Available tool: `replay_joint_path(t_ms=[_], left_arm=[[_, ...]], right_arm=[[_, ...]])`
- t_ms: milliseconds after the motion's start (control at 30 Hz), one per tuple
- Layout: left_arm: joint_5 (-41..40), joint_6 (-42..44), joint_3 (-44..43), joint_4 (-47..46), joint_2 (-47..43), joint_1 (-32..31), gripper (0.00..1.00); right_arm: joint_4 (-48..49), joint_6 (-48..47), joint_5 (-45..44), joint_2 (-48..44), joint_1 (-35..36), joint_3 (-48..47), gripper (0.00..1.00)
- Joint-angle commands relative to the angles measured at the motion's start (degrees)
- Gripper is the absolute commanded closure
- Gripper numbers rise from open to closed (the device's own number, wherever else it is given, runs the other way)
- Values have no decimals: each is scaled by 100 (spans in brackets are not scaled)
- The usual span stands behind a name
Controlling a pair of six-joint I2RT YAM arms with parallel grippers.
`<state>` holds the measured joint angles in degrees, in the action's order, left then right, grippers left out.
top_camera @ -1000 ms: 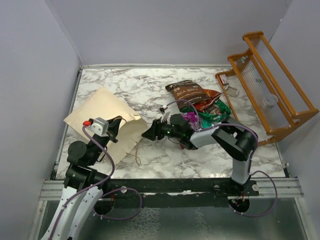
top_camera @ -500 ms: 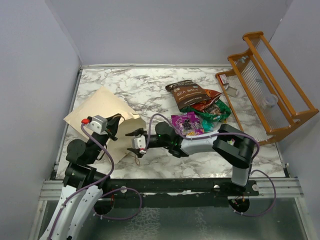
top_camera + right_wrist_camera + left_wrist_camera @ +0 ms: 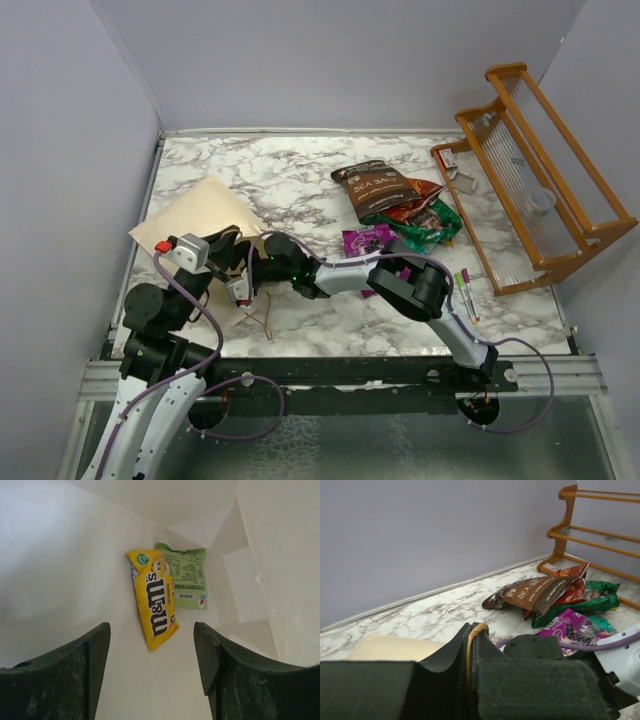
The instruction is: Take the snacks out of the paper bag
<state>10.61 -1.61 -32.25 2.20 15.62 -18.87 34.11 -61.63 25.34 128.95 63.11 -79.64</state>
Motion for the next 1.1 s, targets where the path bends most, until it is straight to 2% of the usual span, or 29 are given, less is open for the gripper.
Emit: replay_joint_path(t_ms=[0, 333, 667, 767, 967, 1067], left_arm=[[193, 20, -104, -48, -134, -11, 100], [468, -185, -45, -310, -14, -8, 100], [780, -476, -24, -630, 179, -11, 100], [893, -543, -40, -670, 242, -9, 100], [1204, -766, -81, -784, 410, -6, 100], [1305, -857, -106, -812, 474, -6, 100]], right_arm=[[-602, -625, -283, 521, 48, -746, 32], [-1054, -788, -685, 1297, 87, -1723, 30], [-948, -810, -814, 1945, 94, -2457, 29], [-618, -708, -965, 2121, 96, -2595, 25], [-379, -708, -1398, 2699, 104, -3373, 25], [-685, -724, -1414, 3019, 103, -3901, 25]])
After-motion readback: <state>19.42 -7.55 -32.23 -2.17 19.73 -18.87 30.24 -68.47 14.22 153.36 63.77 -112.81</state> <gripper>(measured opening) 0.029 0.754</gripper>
